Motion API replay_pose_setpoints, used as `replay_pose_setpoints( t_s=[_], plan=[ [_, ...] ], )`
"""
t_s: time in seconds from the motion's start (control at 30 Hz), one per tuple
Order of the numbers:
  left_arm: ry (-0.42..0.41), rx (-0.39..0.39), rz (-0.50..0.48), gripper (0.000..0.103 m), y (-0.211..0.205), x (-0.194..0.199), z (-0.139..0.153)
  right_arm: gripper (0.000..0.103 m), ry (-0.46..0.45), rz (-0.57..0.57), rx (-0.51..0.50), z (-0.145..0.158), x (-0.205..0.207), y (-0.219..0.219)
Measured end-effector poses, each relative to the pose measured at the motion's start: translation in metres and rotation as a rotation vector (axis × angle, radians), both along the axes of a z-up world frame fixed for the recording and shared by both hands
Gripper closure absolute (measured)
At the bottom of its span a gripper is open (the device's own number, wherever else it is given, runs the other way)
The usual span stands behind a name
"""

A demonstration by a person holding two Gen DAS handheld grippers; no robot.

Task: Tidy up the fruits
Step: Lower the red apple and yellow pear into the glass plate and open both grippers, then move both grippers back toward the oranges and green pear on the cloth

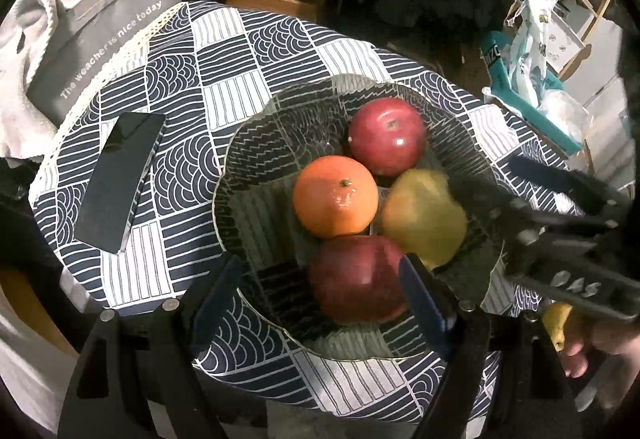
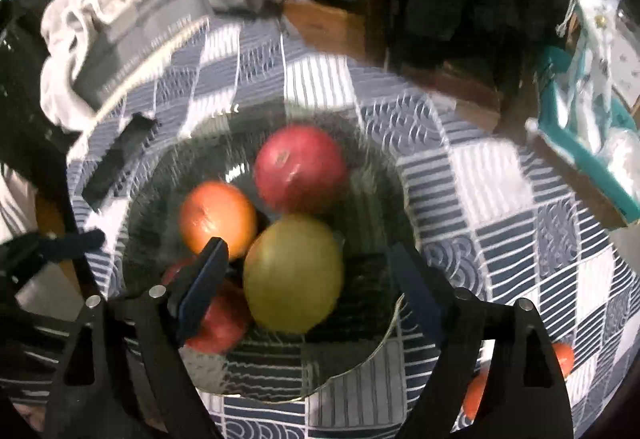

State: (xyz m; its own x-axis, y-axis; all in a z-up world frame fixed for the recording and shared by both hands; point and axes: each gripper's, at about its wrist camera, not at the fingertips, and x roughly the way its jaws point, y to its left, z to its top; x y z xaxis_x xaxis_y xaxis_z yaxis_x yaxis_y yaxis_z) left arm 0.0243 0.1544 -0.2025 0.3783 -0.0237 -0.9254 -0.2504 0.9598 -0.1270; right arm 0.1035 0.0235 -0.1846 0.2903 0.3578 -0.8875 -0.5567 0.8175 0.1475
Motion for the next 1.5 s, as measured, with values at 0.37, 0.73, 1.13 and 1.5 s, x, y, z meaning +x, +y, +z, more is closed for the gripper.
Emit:
replay_pose_setpoints(
  t_s=[0.37,0.73,1.13,1.5],
  plan=[
    [-0.066,-0.006,-0.023,0.021,-0.011,-0.003,0.027,0.019,-0.100,-0.097,-0.003,0.052,-0.005,-0.025],
    [-0.132,-0.014,-0.100,0.021,-0.044,-0.006,0.055,0.019,-0.208,-0.167,-0.019,0.098,-0.028,-0.070],
    [-0.177,-0.016,-0.216,0.017,-0.096,-0.009,0.075,0.019,-0.258,-0.271,-0.021,0.125,-0.049,-0.139],
    [-0.184,-0.012,-0.319,0.017,-0.140,-0.011,0.078,0.019,-0.231,-0.375,-0.037,0.120,-0.072,-0.196]
  ],
)
